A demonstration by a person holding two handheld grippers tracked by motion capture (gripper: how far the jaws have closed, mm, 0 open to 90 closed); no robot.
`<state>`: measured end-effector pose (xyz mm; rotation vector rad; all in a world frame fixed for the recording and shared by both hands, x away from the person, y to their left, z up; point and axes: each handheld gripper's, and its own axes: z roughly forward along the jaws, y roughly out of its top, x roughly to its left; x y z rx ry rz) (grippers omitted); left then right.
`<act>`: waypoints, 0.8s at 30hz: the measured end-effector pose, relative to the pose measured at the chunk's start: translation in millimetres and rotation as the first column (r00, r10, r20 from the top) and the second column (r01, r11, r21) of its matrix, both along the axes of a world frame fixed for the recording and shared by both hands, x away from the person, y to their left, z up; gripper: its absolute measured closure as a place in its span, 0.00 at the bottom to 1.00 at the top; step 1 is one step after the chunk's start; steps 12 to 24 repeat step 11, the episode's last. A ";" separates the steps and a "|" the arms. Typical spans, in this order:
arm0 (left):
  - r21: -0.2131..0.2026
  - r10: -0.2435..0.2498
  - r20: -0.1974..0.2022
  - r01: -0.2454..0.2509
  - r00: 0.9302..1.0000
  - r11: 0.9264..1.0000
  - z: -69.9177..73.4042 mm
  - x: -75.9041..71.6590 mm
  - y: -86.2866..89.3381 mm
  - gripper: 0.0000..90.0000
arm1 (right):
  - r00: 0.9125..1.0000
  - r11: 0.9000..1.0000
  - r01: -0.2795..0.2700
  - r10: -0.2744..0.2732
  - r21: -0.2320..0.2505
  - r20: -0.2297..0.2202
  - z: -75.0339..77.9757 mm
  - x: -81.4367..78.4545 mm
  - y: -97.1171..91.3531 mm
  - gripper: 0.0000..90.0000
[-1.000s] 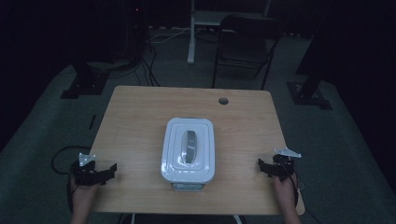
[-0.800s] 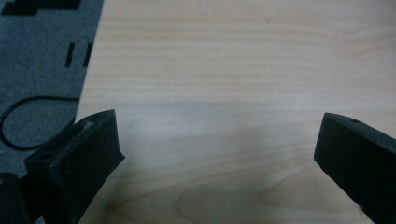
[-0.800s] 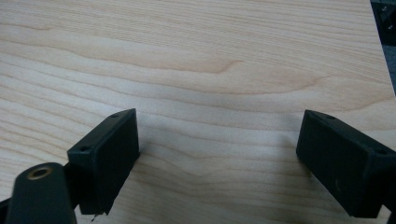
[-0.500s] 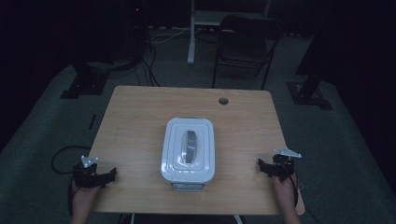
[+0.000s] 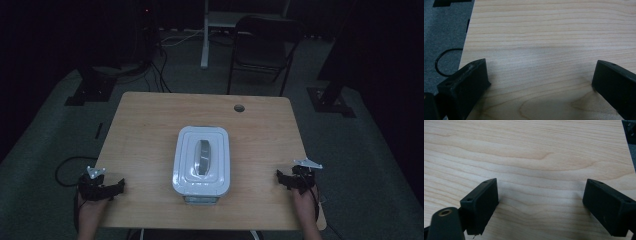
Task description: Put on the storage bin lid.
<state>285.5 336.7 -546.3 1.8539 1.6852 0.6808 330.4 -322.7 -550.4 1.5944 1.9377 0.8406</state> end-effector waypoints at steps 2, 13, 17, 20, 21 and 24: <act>0.000 0.000 0.000 0.000 1.000 1.000 0.0 0.0 0.0 0.01 | 1.000 1.000 0.001 -0.001 0.000 0.000 0.0 0.2 0.0 0.14; -0.001 -0.012 0.000 0.012 1.000 1.000 0.0 -0.1 0.2 0.01 | 1.000 1.000 0.001 -0.001 0.000 0.000 0.0 0.2 0.0 0.14; -0.001 -0.012 0.000 0.012 1.000 1.000 0.0 -0.1 0.2 0.01 | 1.000 1.000 0.001 -0.001 0.000 0.000 0.0 0.2 0.0 0.14; -0.001 -0.012 0.000 0.012 1.000 1.000 0.0 -0.1 0.2 0.01 | 1.000 1.000 0.001 -0.001 0.000 0.000 0.0 0.2 0.0 0.14; -0.001 -0.012 0.000 0.012 1.000 1.000 0.0 -0.1 0.2 0.01 | 1.000 1.000 0.001 -0.001 0.000 0.000 0.0 0.2 0.0 0.14; -0.001 -0.012 0.000 0.012 1.000 1.000 0.0 -0.1 0.2 0.01 | 1.000 1.000 0.001 -0.001 0.000 0.000 0.0 0.2 0.0 0.14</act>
